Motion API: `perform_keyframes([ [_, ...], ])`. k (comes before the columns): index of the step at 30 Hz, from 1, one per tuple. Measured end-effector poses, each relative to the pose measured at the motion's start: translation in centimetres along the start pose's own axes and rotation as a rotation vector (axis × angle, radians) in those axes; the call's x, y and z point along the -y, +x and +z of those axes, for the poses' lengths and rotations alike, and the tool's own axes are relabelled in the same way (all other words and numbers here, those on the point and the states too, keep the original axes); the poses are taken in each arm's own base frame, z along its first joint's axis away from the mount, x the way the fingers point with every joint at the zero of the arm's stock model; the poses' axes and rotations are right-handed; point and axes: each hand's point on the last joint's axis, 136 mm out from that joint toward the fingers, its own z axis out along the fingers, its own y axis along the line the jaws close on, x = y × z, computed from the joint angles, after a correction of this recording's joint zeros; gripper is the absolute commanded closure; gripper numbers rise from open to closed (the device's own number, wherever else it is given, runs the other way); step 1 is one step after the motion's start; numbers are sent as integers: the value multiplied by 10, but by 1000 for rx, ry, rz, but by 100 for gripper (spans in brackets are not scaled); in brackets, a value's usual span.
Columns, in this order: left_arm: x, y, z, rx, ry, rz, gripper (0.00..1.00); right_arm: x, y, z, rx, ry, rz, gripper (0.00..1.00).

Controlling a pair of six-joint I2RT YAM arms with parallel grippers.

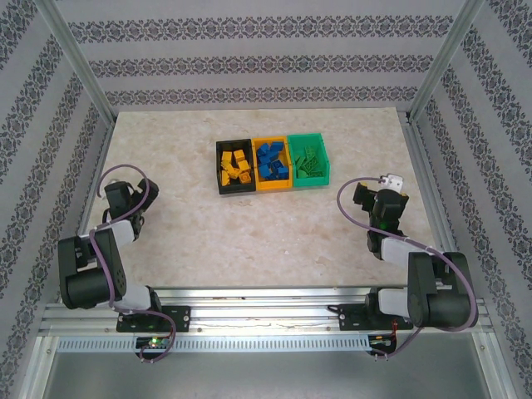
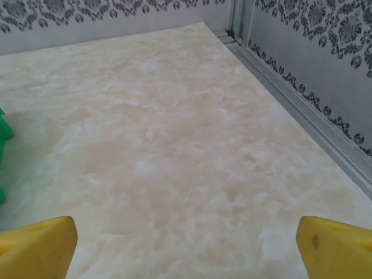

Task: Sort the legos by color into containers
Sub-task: Reset both arms

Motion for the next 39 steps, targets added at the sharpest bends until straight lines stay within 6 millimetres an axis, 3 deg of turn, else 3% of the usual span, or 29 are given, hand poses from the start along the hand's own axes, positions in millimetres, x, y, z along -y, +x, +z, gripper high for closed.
perform_keyframes([
  [3,-3,-8,-10,60,-15,35,0,-11,-3,3,42,-59,2,2],
  [7,-14,-9,-20,150,-26,113,0,-31,20,10,24,-141,-61,2],
  [10,-24,7,-19,194,-23,190,1,-51,35,13,-13,-197,-131,2],
  [13,-22,28,-17,186,-7,280,1,-61,26,12,20,-221,-157,2],
  [18,19,26,-23,265,77,441,1,-63,18,13,50,-225,-165,2],
  [21,64,48,-19,272,177,619,1,-64,14,14,58,-228,-168,2],
  [23,83,67,-12,260,215,730,1,-65,13,14,61,-228,-169,2],
  [25,86,75,-11,251,214,785,1,-64,12,15,62,-226,-168,2],
  [39,84,63,-12,310,157,841,1,-63,13,15,55,-224,-169,2],
])
